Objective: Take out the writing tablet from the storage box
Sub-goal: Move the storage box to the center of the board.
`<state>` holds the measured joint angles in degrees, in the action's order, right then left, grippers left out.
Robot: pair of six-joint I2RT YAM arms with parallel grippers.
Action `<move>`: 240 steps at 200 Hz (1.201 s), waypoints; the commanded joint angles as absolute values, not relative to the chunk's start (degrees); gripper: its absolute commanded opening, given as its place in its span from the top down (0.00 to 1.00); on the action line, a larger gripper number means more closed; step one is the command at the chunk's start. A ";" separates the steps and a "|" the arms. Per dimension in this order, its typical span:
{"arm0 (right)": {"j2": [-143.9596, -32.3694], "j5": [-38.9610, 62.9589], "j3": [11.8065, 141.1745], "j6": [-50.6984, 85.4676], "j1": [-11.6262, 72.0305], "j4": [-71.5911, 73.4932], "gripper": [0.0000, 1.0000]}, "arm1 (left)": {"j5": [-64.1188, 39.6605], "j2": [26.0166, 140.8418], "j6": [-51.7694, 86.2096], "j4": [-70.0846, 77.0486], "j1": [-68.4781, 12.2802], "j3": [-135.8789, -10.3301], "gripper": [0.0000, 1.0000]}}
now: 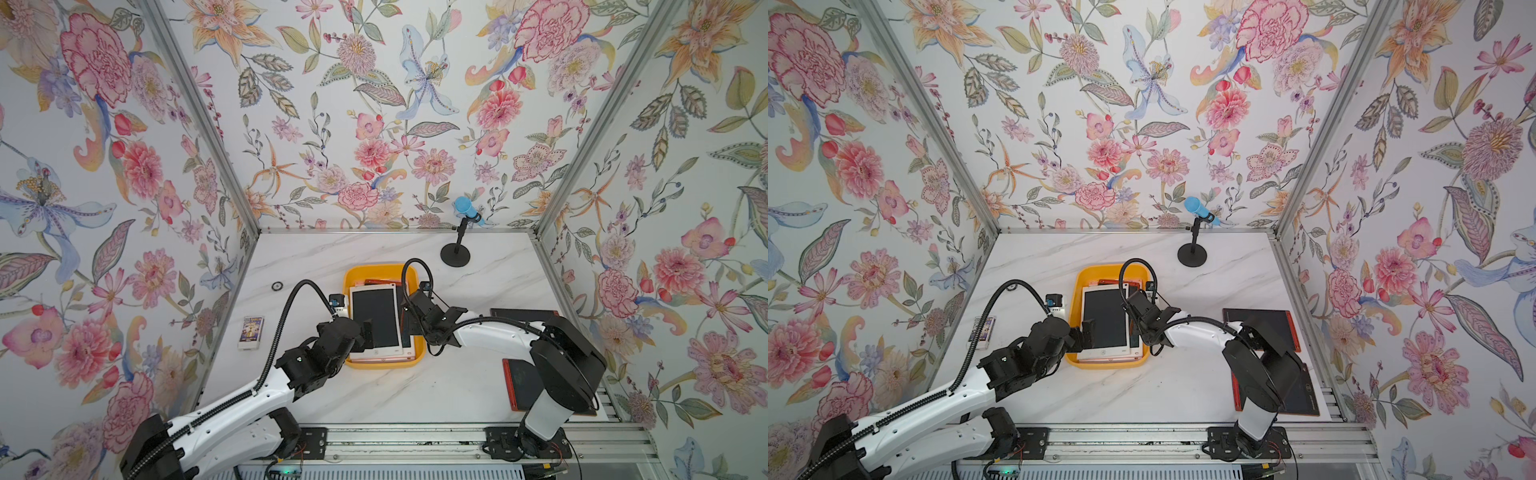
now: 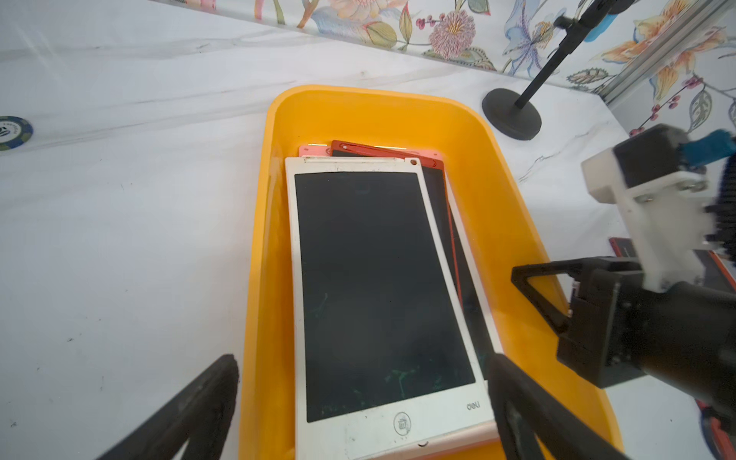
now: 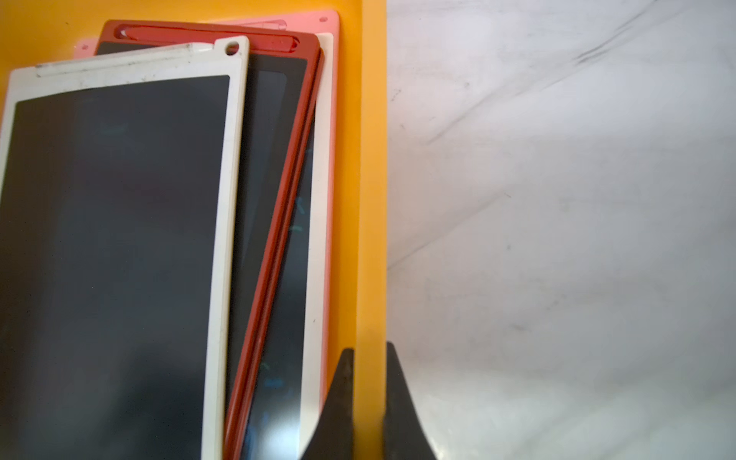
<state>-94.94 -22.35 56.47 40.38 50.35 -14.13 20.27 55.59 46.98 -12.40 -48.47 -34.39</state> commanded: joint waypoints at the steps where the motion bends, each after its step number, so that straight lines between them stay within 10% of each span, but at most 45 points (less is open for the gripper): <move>1: -87.49 -26.15 51.92 40.27 51.39 -15.38 0.97 | 18.02 58.33 45.50 -10.53 -47.98 -35.95 0.01; 240: -67.59 -33.65 31.90 56.60 57.47 -17.84 0.95 | 20.70 92.92 54.78 -12.75 -60.47 -50.73 0.01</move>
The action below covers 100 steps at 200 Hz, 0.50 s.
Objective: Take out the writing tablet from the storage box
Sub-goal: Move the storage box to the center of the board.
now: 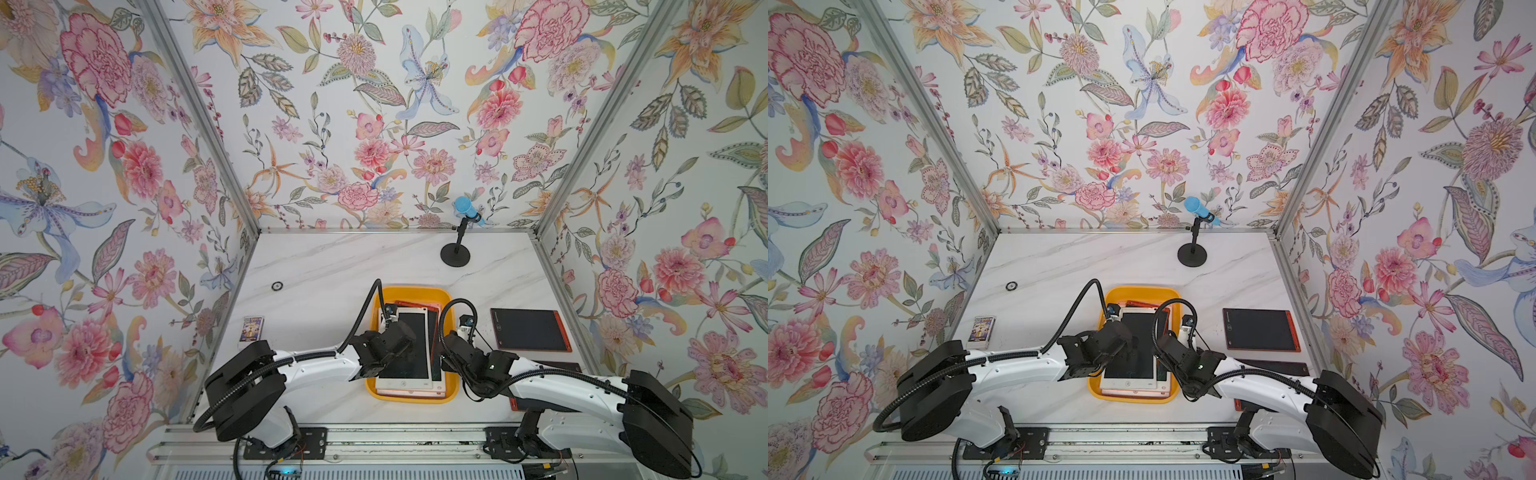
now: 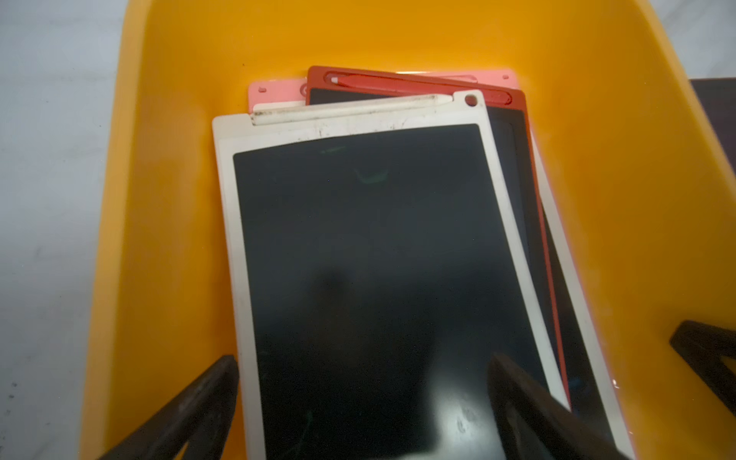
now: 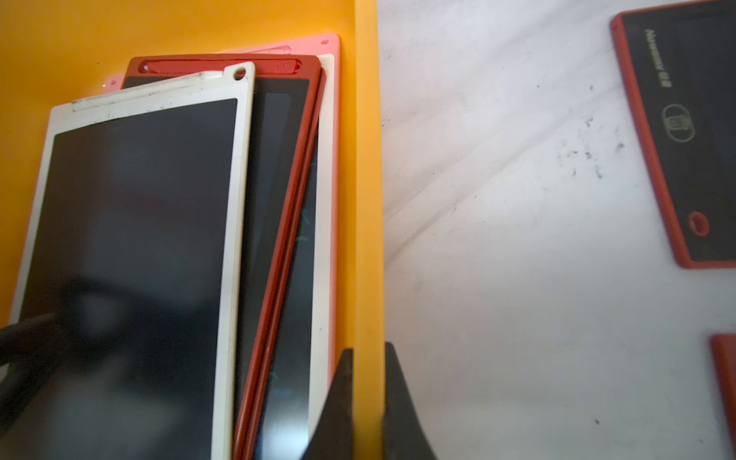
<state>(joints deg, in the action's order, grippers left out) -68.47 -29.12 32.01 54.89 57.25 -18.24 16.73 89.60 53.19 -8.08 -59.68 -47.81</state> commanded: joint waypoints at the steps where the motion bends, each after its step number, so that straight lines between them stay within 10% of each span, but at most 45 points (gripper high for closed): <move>1: -67.59 -33.70 31.86 56.60 57.43 -17.84 0.95 | 20.77 93.04 54.90 -12.88 -60.47 -50.76 0.01; 100: -66.40 -34.98 30.96 55.99 55.89 -17.84 0.95 | 22.51 96.43 58.42 -16.57 -59.32 -51.73 0.01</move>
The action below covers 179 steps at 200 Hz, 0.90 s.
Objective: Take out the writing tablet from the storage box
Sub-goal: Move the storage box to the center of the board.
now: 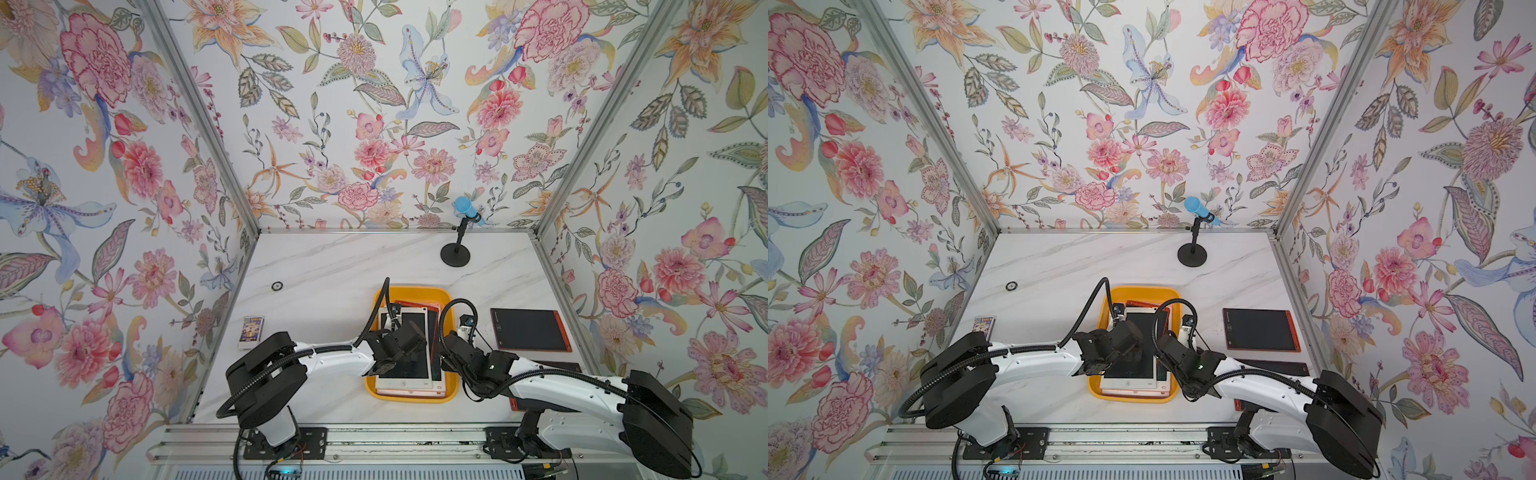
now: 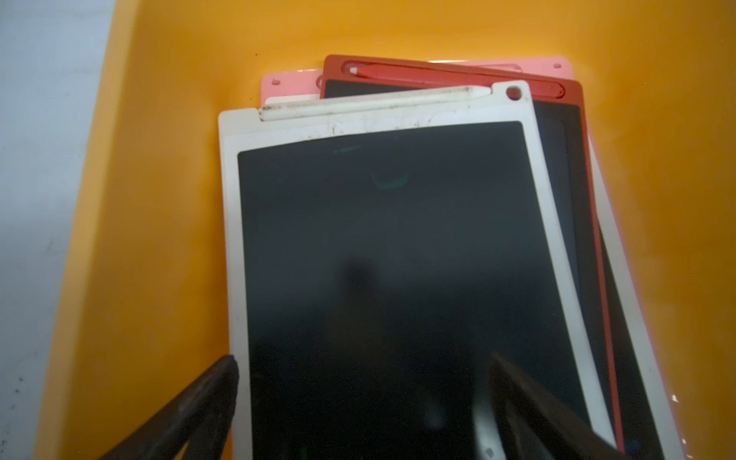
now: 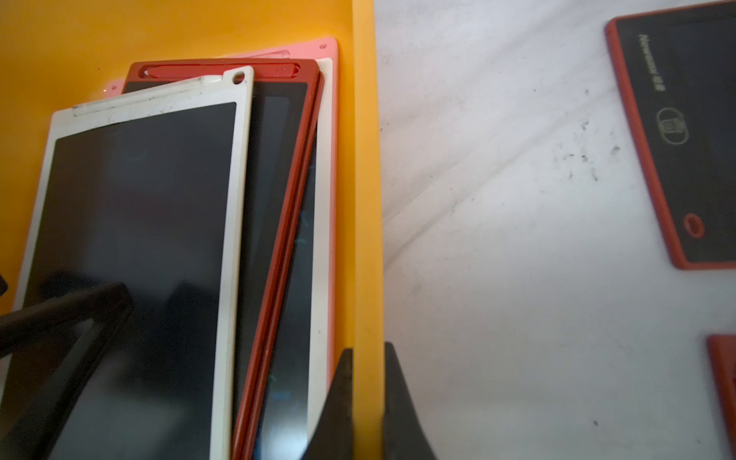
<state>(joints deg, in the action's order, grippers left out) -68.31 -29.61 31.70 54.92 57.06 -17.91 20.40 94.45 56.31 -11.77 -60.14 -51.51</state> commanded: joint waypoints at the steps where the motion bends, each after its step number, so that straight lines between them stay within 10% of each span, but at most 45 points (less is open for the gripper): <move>1: -66.38 -34.98 30.95 55.99 55.90 -17.84 0.95 | 22.46 96.51 58.52 -16.55 -59.28 -51.70 0.01; 179: -65.00 -32.78 31.24 50.84 52.54 -14.99 0.83 | 7.65 93.86 56.09 -0.53 -54.49 -48.40 0.01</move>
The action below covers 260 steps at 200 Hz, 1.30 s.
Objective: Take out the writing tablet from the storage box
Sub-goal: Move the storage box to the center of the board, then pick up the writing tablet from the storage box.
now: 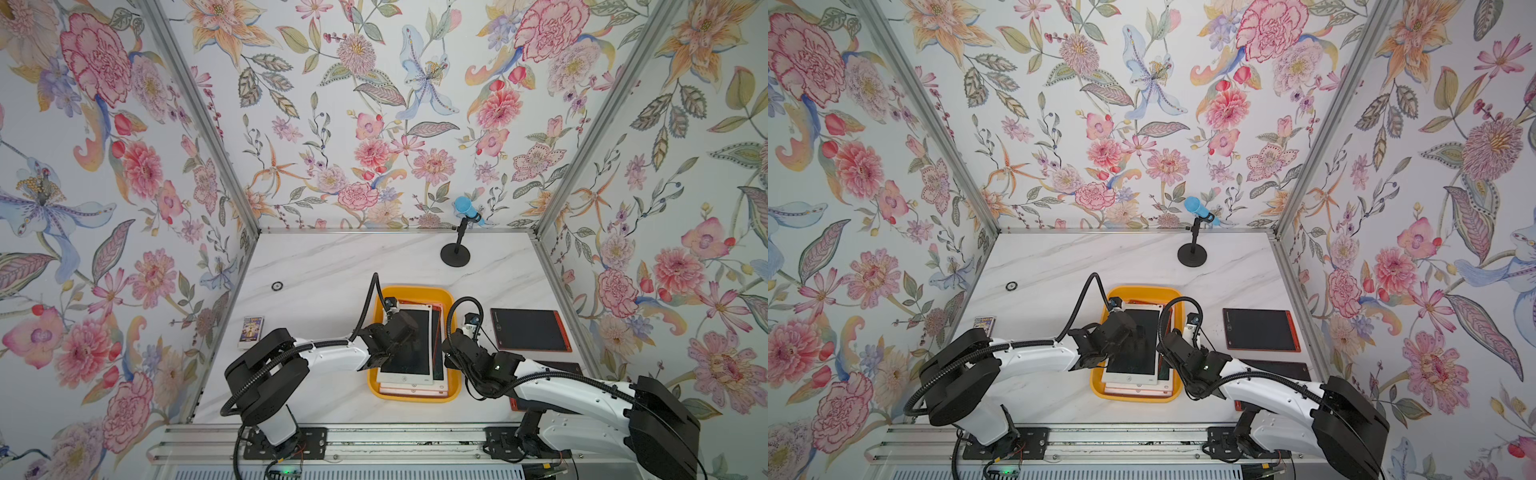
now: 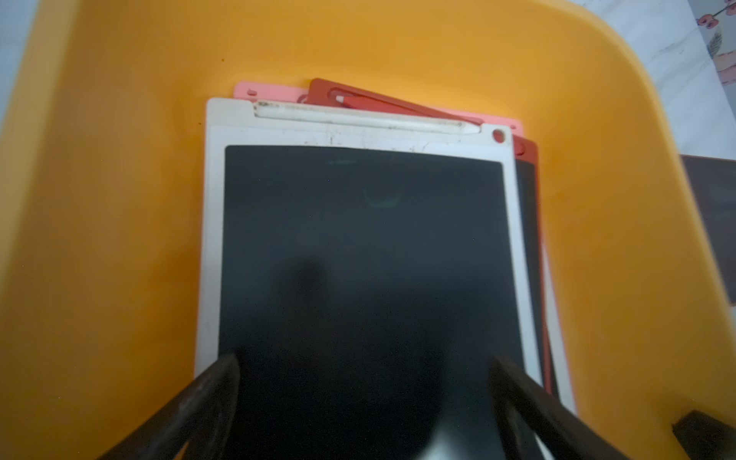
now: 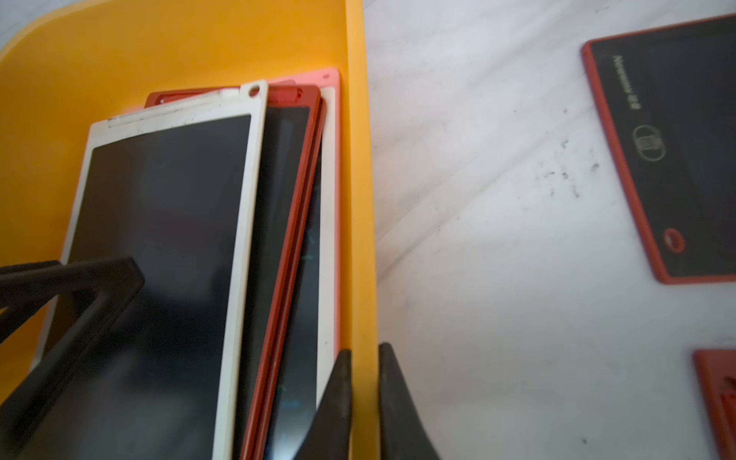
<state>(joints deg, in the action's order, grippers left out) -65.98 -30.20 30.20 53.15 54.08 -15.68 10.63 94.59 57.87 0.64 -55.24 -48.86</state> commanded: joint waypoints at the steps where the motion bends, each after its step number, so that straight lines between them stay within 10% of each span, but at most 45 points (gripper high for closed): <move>1: -64.98 -32.74 31.27 50.82 52.46 -15.05 0.82 | 7.69 93.87 55.95 -0.62 -54.49 -48.46 0.01; 78: -66.36 -31.26 33.08 48.51 49.51 -14.65 0.68 | 21.81 96.86 49.76 -18.62 -54.67 -58.10 0.01; 260: -74.50 -28.48 32.77 48.69 50.72 -10.42 0.87 | 22.58 100.25 51.02 -15.07 -52.82 -57.46 0.01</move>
